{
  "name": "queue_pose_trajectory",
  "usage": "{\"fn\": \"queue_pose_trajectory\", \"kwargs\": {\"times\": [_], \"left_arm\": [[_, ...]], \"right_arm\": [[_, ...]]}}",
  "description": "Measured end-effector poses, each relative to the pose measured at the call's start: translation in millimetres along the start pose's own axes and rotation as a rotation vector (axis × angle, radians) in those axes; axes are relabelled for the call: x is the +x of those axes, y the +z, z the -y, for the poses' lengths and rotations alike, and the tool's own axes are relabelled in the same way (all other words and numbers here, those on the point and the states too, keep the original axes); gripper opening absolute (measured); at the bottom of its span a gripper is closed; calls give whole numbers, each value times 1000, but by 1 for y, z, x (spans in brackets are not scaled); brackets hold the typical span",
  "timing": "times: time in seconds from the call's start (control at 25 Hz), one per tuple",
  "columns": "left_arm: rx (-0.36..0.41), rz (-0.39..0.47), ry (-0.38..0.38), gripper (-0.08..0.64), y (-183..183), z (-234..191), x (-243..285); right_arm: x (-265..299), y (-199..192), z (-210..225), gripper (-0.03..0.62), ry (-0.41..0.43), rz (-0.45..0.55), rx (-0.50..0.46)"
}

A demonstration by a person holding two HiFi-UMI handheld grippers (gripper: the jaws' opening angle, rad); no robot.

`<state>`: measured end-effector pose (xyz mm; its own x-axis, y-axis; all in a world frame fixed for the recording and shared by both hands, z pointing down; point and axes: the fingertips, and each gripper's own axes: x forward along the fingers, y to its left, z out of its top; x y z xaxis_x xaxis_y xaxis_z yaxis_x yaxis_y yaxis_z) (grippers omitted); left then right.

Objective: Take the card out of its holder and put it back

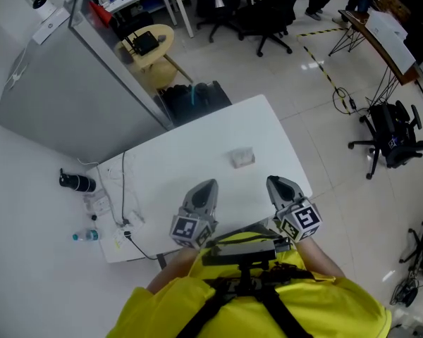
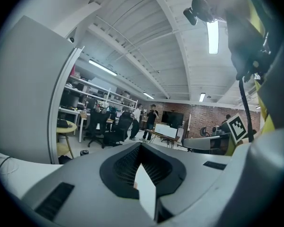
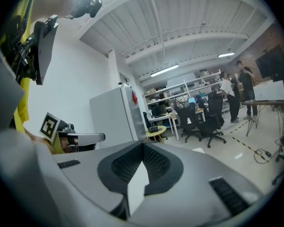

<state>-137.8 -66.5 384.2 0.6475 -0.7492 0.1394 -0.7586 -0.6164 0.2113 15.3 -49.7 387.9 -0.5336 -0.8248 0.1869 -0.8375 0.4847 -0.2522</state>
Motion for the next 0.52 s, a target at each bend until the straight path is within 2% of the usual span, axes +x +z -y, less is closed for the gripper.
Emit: {"fn": "queue_pose_trajectory", "kwargs": {"times": [0.28, 0.52], "left_arm": [[-16, -16, -8, -3, -7, -4, 0], [-29, -20, -19, -3, -7, -6, 8]], "right_arm": [[-3, -5, 4, 5, -46, -5, 19], [-2, -1, -8, 5, -15, 20, -35]]}}
